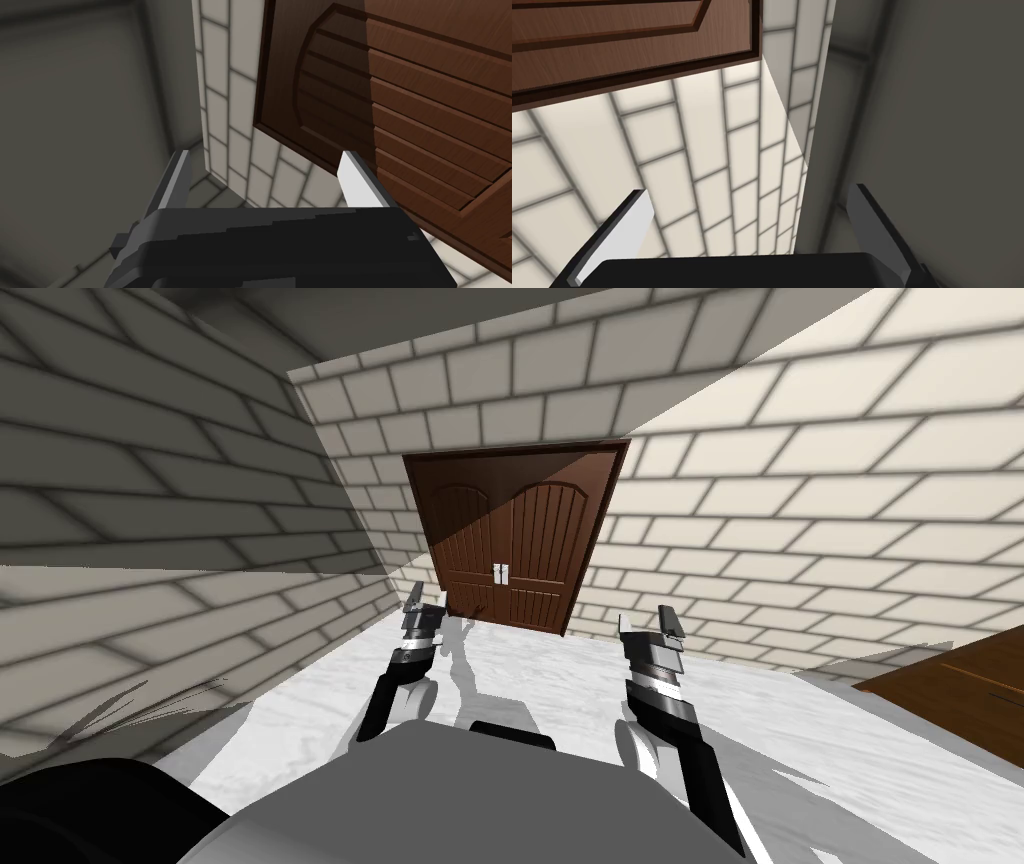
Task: Pull the door open
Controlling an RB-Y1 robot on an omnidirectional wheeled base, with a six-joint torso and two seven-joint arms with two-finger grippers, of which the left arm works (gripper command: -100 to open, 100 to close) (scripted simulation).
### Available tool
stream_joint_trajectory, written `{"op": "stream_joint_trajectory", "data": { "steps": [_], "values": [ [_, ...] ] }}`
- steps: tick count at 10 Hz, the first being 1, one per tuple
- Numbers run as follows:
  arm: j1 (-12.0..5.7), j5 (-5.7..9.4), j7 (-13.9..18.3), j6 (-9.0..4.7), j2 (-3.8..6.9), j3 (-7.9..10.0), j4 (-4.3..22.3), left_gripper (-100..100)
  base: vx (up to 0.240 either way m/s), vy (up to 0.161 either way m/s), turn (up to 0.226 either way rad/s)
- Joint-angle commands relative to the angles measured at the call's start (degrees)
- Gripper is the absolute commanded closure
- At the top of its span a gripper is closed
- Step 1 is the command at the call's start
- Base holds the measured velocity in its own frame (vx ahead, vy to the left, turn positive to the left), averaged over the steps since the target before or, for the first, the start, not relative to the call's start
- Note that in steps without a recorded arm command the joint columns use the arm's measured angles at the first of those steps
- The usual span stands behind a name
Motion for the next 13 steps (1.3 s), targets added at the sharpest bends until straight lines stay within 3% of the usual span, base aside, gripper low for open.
{"op": "stream_joint_trajectory", "data": {
  "steps": [1,9,13],
  "values": [
    [-0.39,0.16,-0.4,0.33,0.57,0.15,1.4,-100,0.110,0.013,-0.048],
    [-2.49,0.98,-2.2,2.09,2.65,0.91,8.8,-100,0.180,0.040,-0.053],
    [-4.24,1.66,-3.8,3.54,3.71,1.54,14.9,-100,0.173,0.060,-0.082]
  ]
}}
